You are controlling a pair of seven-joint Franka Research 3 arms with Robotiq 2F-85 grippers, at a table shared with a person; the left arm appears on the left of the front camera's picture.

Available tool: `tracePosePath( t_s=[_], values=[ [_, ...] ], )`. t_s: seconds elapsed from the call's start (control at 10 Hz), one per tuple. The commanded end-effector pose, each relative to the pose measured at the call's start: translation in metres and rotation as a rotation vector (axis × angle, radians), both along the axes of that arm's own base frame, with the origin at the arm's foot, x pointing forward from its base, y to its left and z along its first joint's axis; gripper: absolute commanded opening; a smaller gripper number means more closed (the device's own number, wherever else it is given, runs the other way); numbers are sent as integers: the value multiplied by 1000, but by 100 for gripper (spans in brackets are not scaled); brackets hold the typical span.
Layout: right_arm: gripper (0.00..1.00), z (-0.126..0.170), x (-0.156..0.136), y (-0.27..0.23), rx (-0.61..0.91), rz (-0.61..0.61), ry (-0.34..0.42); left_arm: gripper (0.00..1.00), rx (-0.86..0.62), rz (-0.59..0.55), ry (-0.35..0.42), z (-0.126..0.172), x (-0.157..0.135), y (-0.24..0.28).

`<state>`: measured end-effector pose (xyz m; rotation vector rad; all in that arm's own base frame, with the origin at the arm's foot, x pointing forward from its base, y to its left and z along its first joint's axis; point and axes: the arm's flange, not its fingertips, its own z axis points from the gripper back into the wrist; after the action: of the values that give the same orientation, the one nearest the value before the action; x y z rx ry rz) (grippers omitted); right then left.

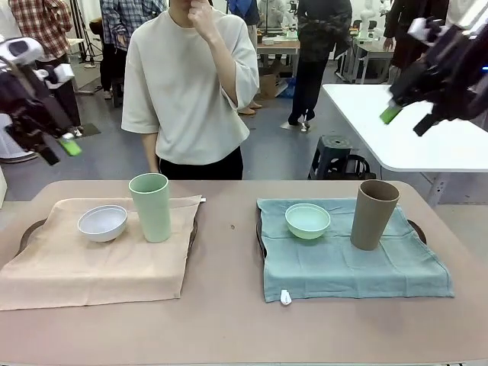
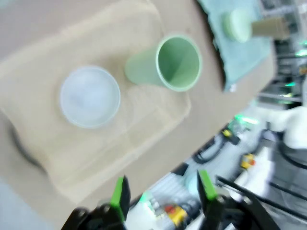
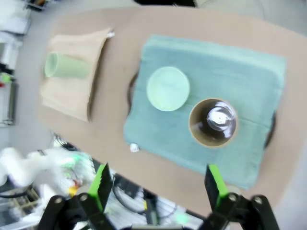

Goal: Set up a tray with a mat and arrange the tableware.
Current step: Place the Picnic Bowl and Reusable plastic cup back onto the Handle tray in front of the human's position.

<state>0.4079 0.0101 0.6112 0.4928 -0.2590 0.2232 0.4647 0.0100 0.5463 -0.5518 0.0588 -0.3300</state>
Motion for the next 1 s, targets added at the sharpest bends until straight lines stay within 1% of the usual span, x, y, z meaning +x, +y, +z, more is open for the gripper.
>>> tracePosePath(
  t_s=[0.0, 0.1, 0.2, 0.3, 0.4, 0.5, 0.6, 0.7, 0.8, 0.9],
  values=[
    [100, -14, -11, -45, 179, 25, 24, 74, -129, 5, 63, 8, 11, 48],
    [100, -17, -16, -70, 253, 21, 23, 74, -197, 28, 81, 6, 9, 75],
    [100, -21, -22, -98, 312, 2, 27, 74, -265, 70, 81, 4, 4, 103],
    [100, -27, -31, -125, 370, -45, 21, 74, -346, 108, 74, 3, -7, 137],
    [100, -31, -37, -138, 382, -66, 24, 74, -393, 127, 70, -3, -16, 153],
    [100, -34, -37, -137, 373, -51, 41, 74, -412, 101, 41, -6, -19, 157],
    [100, -36, -32, -121, 236, -100, 102, 74, -410, 62, -52, -5, -20, 146],
    [100, -29, -43, -149, 357, -74, 38, 74, -365, 134, 75, -9, -24, 163],
    [100, -29, -43, -149, 357, -74, 38, 74, -365, 134, 75, -9, -24, 163],
    [100, -33, -39, -144, 323, -82, 64, 74, -394, 113, 34, -7, -24, 165]
  ],
)
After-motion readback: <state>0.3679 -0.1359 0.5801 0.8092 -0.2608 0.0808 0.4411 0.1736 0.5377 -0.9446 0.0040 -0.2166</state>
